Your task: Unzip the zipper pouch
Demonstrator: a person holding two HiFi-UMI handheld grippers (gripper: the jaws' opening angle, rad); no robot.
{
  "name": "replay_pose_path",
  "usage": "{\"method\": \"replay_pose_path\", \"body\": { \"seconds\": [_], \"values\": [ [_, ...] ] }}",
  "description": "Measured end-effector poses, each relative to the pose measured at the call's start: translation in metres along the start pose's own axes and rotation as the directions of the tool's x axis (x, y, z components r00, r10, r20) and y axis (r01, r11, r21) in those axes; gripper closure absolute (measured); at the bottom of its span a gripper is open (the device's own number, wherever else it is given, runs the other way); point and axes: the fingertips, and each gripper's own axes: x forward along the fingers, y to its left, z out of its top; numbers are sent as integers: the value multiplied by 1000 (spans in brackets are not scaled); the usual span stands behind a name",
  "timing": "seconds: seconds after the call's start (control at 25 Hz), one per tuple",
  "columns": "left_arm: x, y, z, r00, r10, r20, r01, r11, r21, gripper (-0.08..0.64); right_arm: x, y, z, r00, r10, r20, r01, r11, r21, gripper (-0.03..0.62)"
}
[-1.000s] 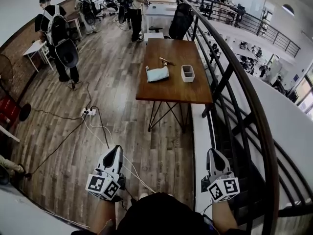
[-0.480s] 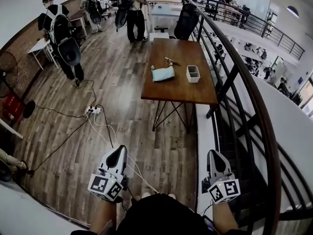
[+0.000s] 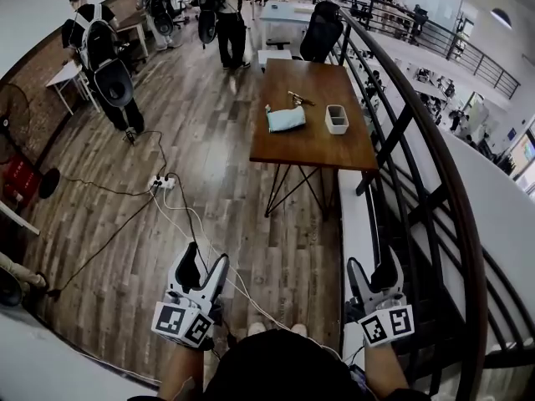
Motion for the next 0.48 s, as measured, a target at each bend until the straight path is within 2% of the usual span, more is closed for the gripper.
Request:
{"method": "replay_pose_path", "body": {
  "seconds": [0.2,0.48],
  "values": [
    [-13,13,3,999,-33,-2,33,999,-3,238,-1,28,-5,1000,3,-22,-4,999,-41,209],
    [-11,8,-4,992,-124,-37,124,992,-15,236,-2,53,1,1000,-5,-27,2,996,-92,212]
  ]
}}
